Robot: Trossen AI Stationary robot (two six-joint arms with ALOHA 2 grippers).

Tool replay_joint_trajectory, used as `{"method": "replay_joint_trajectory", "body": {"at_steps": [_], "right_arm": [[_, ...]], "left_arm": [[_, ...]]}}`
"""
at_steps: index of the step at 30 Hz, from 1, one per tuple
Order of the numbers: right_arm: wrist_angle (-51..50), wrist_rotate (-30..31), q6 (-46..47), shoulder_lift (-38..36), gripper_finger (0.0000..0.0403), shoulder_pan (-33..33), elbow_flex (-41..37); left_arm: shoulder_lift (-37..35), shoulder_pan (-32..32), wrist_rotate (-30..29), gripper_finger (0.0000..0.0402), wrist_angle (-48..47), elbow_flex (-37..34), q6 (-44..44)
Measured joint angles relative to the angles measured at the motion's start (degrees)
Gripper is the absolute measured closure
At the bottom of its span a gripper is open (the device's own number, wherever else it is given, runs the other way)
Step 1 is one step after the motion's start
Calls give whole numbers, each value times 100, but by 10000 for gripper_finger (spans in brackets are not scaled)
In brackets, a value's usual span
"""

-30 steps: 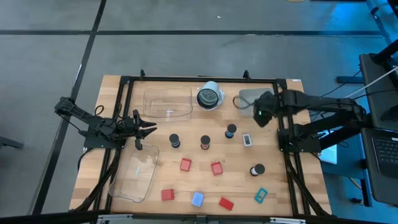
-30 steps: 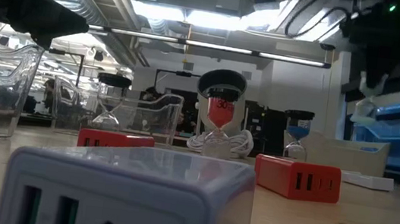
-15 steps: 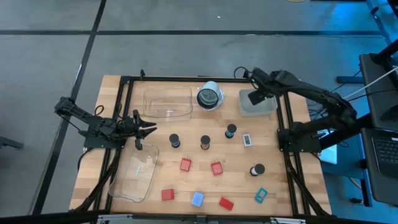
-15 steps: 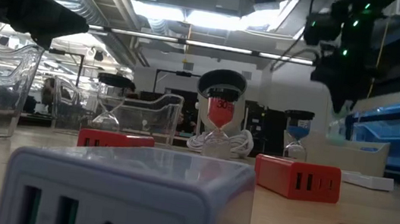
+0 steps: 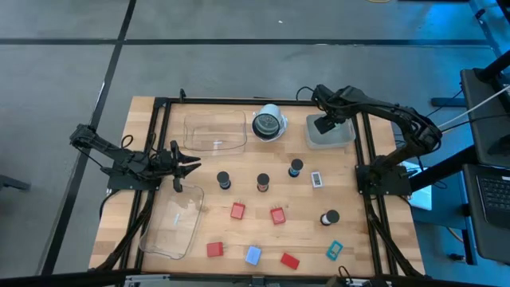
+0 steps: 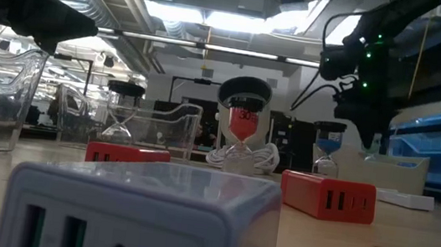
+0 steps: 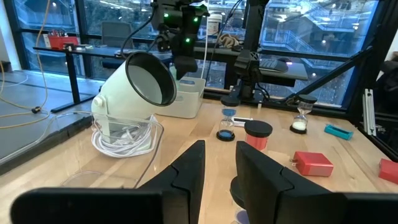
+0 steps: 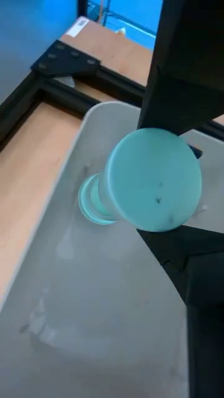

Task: Pick & Place Office items
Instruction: Put the light green hourglass into the gray bin

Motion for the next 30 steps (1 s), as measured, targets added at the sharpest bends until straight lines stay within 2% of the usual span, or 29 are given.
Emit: {"method": "replay_joint_trajectory", "body": {"at_steps": [7,16,22,30], "right_arm": [[1,-280,-67,0,196,-54,-1],[217,-281,-77,0,196,-48,-2],[694,-847,-232,0,196,61,-2],[657,-1041,-233,0,195,201,-2]], "left_arm": [[0,-1,0,315,0,1,-1],[0,-1,0,315,0,-1,-2],[-2,-2,0,315,0,1,0],[0,0,0,315,0,1,-1]]}}
